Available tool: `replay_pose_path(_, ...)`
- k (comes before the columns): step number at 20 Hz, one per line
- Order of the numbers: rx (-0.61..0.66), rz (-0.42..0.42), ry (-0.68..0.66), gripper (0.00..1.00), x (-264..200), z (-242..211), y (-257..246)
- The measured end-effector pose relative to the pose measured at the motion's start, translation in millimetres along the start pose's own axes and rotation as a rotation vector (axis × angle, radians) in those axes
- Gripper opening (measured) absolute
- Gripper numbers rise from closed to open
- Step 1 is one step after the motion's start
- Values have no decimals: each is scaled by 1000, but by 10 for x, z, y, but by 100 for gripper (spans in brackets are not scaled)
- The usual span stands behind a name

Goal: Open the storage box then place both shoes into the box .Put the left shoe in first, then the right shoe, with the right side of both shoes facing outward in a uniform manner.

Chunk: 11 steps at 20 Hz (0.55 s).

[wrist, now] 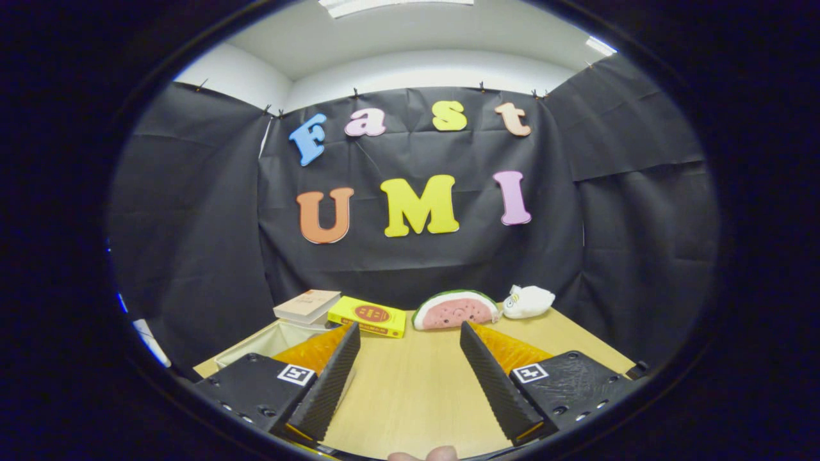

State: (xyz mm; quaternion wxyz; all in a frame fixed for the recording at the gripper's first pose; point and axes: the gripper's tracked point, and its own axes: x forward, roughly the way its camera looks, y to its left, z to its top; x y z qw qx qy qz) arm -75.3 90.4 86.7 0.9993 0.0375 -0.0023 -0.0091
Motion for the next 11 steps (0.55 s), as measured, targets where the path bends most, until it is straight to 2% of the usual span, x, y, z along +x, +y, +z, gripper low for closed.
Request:
replay_pose_path(4, -53, -5, -39, 96, 6, -90, 133)
replay_pose_path(11, -59, 40, -11, 96, 60, -263, 515)
